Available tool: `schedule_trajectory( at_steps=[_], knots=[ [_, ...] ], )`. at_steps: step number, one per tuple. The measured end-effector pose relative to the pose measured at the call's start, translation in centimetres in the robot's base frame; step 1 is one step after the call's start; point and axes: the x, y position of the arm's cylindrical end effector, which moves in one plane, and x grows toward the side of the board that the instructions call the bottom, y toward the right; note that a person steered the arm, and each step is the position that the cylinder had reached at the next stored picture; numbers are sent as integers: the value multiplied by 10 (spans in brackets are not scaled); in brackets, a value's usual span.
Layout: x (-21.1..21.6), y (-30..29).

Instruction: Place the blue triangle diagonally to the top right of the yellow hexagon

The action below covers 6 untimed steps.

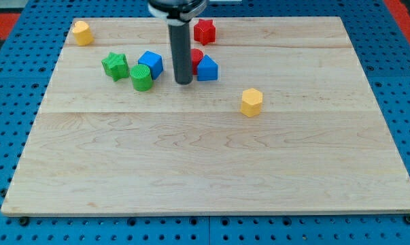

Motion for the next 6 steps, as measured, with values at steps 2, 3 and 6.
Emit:
schedule_trajectory(
  at_steps=[2,3,6],
  knots=[
    [-14,57],
    [-14,73],
    [-23,132]
  ],
)
